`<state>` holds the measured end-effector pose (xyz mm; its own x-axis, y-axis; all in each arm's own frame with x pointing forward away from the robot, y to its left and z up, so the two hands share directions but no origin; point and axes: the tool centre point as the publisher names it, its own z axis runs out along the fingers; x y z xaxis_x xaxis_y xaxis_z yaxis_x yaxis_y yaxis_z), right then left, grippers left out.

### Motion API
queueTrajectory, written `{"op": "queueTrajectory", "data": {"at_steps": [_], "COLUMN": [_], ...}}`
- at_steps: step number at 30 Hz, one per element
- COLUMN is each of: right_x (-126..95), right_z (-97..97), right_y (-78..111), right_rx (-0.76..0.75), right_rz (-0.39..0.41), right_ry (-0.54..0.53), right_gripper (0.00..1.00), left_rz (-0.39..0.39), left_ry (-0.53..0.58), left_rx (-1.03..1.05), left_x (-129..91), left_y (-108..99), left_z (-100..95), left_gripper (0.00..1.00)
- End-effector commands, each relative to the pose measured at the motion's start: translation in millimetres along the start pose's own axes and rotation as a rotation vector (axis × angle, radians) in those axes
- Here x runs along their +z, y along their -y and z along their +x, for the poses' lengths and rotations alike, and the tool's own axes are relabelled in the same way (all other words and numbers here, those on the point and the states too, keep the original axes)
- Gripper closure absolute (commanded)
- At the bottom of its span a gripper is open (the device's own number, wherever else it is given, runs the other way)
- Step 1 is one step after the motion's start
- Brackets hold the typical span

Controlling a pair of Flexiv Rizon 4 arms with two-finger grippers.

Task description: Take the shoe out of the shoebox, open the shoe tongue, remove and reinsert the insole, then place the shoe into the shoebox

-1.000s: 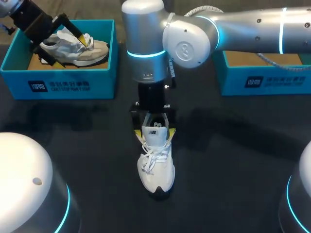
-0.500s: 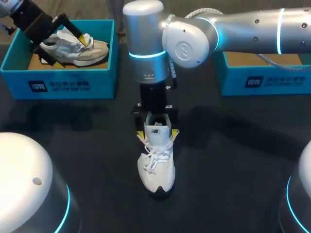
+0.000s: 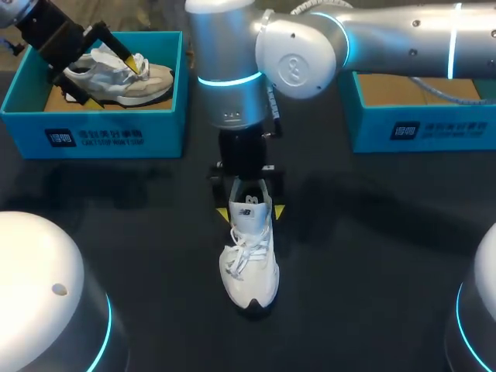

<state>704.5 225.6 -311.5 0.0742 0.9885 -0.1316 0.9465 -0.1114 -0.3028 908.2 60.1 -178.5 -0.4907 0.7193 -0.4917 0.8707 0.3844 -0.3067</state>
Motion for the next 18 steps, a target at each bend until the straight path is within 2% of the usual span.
{"op": "queueTrajectory", "data": {"at_steps": [1, 9, 16, 17, 18], "right_x": [-7.8, -14.6, -7.3, -6.4, -5.4], "right_z": [0.2, 2.0, -0.5, -0.6, -0.5], "right_y": [13.0, 46.1, 66.7, 68.3, 69.7], "right_rx": [-0.001, -0.012, -0.006, -0.005, -0.005], "right_rz": [-0.015, -0.002, 0.014, 0.013, 0.013], "right_ry": [0.008, 0.021, 0.006, 0.006, 0.006], "right_gripper": [0.00, 0.00, 0.00, 0.20, 0.52], "left_rz": [-0.001, -0.001, -0.001, -0.001, -0.001], "left_ry": [-0.004, -0.004, -0.004, -0.004, -0.004], "left_rx": [0.000, 0.000, 0.000, 0.000, 0.000], "left_x": [-0.6, -0.6, -0.6, -0.6, -0.6], "left_y": [0.1, 0.1, 0.1, 0.1, 0.1], "left_z": [-0.5, -0.5, -0.5, -0.5, -0.5], "left_gripper": [0.00, 0.00, 0.00, 0.00, 0.00]}}
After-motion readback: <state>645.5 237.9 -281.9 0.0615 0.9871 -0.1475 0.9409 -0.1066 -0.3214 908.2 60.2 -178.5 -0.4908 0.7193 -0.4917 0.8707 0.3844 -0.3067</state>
